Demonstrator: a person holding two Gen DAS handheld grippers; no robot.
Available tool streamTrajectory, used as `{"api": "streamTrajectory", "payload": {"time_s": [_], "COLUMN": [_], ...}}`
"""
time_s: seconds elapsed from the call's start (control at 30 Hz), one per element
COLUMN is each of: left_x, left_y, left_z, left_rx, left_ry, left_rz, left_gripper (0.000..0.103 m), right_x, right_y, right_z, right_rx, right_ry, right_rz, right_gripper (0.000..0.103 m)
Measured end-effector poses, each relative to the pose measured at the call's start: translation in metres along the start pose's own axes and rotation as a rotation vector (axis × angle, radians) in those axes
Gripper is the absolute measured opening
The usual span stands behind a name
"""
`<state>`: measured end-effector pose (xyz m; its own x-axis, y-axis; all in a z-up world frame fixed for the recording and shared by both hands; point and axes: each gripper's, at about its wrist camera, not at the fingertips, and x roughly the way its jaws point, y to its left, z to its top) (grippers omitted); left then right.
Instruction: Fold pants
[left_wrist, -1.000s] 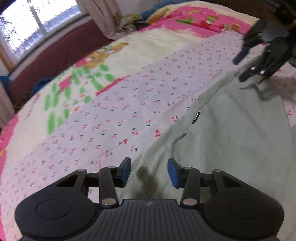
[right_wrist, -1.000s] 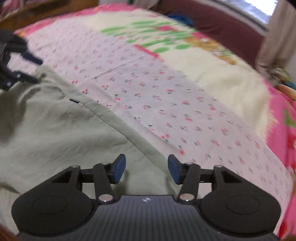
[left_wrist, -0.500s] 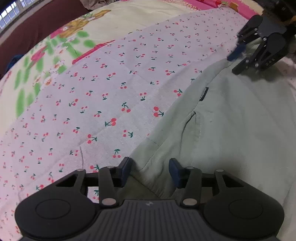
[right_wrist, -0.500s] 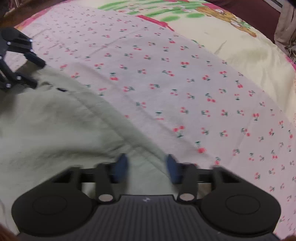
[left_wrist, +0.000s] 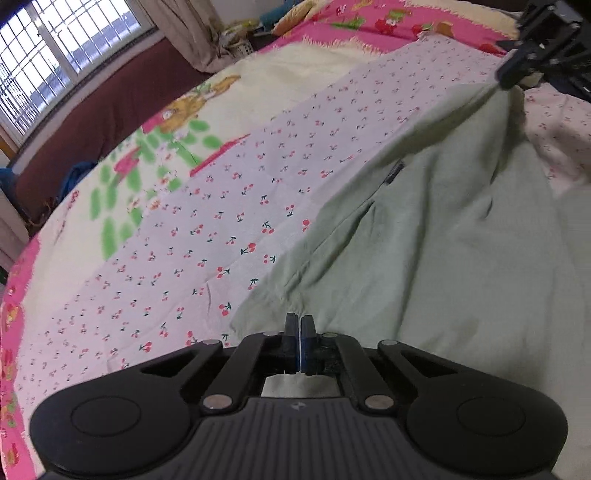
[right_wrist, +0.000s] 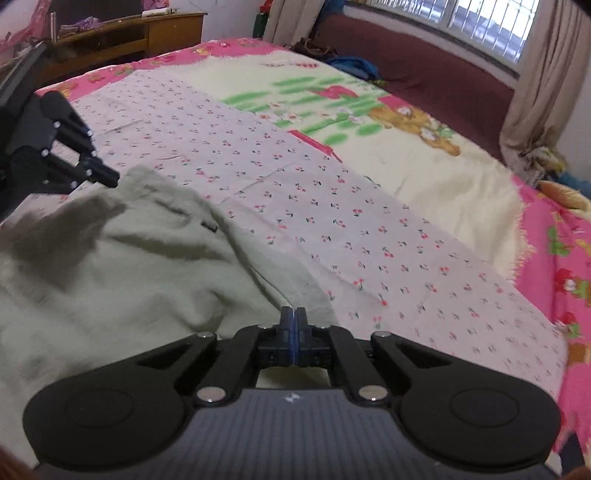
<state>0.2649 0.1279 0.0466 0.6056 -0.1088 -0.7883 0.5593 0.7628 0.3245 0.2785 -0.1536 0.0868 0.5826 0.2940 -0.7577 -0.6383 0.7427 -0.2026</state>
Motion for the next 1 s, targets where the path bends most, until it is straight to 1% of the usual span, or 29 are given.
{"api": "streamTrajectory", "payload": {"time_s": [0.03,0.1,0.13,0.17,0.2,0.23,0.27,0.33,0.4,0.5,0.57,0.6,0.67,0.7,0.73,0.8,0.87,0.97,1.0], "left_x": [-0.003,-0.008,-0.011,-0.013,-0.016,-0.019,-0.021,-0.016,-0.006,0.009,0.021,0.027,0.033,0.036,0.042,0.051,0.061,0.07,0.072], "left_y": [-0.001,-0.002,-0.004,-0.007,-0.013,-0.02,-0.027,-0.042,-0.052,-0.062,-0.058,-0.052,-0.04,-0.037,-0.03,-0.022,-0.013,0.002,0.003], "left_z": [0.0,0.002,0.002,0.001,0.0,-0.001,-0.003,-0.003,0.001,0.012,0.021,0.025,0.027,0.025,0.024,0.021,0.019,0.018,0.018], "left_rx": [-0.003,-0.007,0.002,0.02,0.052,0.087,0.123,0.216,0.282,0.358,0.355,0.327,0.271,0.256,0.249,0.243,0.237,0.189,0.181], "left_ry": [-0.015,-0.035,-0.045,-0.053,-0.066,-0.08,-0.092,-0.109,-0.098,-0.078,-0.052,-0.045,-0.05,-0.044,-0.027,0.007,0.033,0.048,0.048], "left_rz": [0.01,0.02,0.025,0.036,0.057,0.07,0.077,0.103,0.115,0.097,0.08,0.069,0.048,0.038,0.03,0.011,0.013,-0.046,-0.056], "left_gripper": [0.024,0.034,0.045,0.054,0.057,0.061,0.067,0.075,0.075,0.075,0.075,0.075,0.075,0.075,0.075,0.075,0.075,0.078,0.08], "right_x": [-0.011,-0.036,-0.045,-0.053,-0.061,-0.068,-0.072,-0.075,-0.073,-0.063,-0.055,-0.05,-0.041,-0.031,-0.023,-0.003,0.016,0.04,0.049], "right_y": [0.005,0.02,0.028,0.036,0.044,0.054,0.06,0.078,0.092,0.098,0.09,0.082,0.066,0.055,0.047,0.035,0.031,0.03,0.029], "right_z": [-0.004,-0.011,-0.015,-0.02,-0.026,-0.033,-0.041,-0.057,-0.07,-0.08,-0.078,-0.074,-0.068,-0.061,-0.055,-0.044,-0.032,-0.021,-0.017], "right_rx": [0.007,-0.003,-0.022,-0.041,-0.056,-0.063,-0.065,-0.076,-0.088,-0.093,-0.068,-0.05,-0.032,-0.025,-0.015,-0.009,-0.017,-0.008,-0.004], "right_ry": [-0.013,-0.031,-0.037,-0.04,-0.041,-0.04,-0.037,-0.026,-0.008,0.017,0.017,0.01,-0.039,-0.041,-0.034,-0.034,-0.026,-0.026,-0.011], "right_rz": [0.0,0.01,0.015,0.016,0.019,0.036,0.054,0.081,0.107,0.139,0.146,0.137,0.112,0.112,0.114,0.137,0.146,0.186,0.205], "right_gripper": [0.0,0.0,0.0,0.0,0.0,0.0,0.0,0.0,0.0,0.0,0.0,0.001,0.007,0.017,0.035,0.048,0.049,0.051,0.056]}}
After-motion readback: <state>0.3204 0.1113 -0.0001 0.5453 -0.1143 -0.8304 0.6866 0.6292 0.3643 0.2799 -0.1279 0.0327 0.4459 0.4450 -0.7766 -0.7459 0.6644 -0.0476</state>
